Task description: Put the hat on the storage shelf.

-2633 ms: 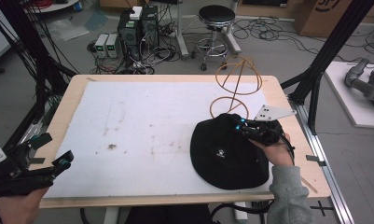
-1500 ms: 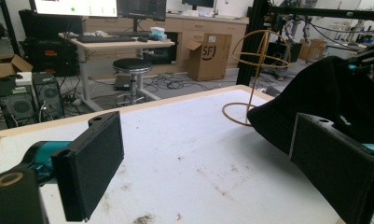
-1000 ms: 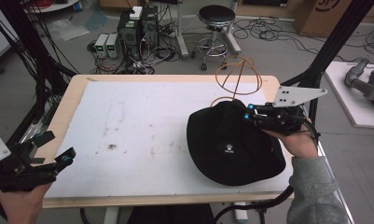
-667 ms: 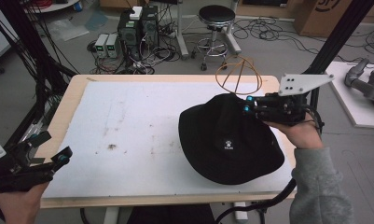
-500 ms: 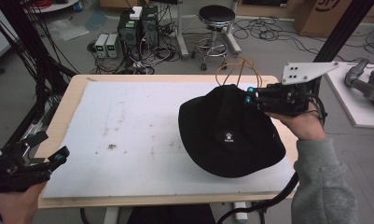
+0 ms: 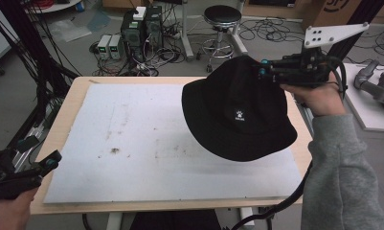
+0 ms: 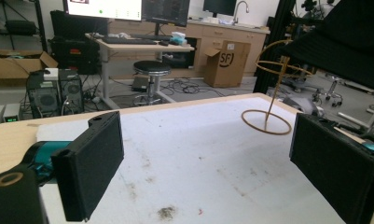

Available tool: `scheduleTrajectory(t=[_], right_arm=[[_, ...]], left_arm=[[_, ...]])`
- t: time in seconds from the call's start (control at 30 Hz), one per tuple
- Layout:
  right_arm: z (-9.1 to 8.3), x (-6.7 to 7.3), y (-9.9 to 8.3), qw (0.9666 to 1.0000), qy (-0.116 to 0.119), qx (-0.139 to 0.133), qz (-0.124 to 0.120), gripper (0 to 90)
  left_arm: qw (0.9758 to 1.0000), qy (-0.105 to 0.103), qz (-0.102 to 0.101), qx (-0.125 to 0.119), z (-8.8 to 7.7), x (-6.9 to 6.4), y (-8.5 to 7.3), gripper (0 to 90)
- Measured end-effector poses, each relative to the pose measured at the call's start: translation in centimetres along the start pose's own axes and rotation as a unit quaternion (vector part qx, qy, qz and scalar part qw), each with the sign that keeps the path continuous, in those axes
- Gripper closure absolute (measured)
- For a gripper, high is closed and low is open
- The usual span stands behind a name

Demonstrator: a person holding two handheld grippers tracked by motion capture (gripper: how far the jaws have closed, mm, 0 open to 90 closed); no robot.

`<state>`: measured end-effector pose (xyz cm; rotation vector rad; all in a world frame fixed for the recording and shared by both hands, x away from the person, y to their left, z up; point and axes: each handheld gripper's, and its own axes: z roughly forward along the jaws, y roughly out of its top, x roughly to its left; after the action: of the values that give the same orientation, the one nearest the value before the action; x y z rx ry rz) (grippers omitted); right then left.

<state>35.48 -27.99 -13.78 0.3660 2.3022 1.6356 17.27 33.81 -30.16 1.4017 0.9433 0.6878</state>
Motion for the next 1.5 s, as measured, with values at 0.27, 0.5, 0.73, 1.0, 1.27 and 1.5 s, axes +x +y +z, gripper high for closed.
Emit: scheduleTrajectory(t=[0.27,0.5,0.73,1.0,1.27,1.5], right_arm=[[-0.1,-2.2,2.5,0.9994,-0.034,0.009,0.001,88.9],[0.7,-5.0,4.1,0.9981,-0.06,0.014,0.006,88.9],[1.4,-8.1,4.4,0.9953,-0.093,0.02,0.019,88.9],[2.4,-11.8,3.4,0.9889,-0.137,0.021,0.052,88.9],[2.7,-14.7,1.9,0.9818,-0.165,0.017,0.093,88.9],[2.8,-15.8,0.4,0.9752,-0.192,0.006,0.111,88.9]], left_arm=[[0.9998,0.013,-0.006,-0.013,-1.3,0.7,0.3,10.1],[0.9999,0.012,0.001,-0.003,-0.9,0.4,0.1,10.1],[0.9999,0.004,0.005,0.01,-0.2,-0.1,-0.2,10.1],[0.9997,-0.007,0.007,0.021,0.7,-0.7,-0.5,10.1],[0.9997,-0.005,0.004,0.022,0.4,-0.5,-0.5,10.1],[0.9996,-0.005,0.004,0.029,1.0,-0.5,-1.0,10.1]])
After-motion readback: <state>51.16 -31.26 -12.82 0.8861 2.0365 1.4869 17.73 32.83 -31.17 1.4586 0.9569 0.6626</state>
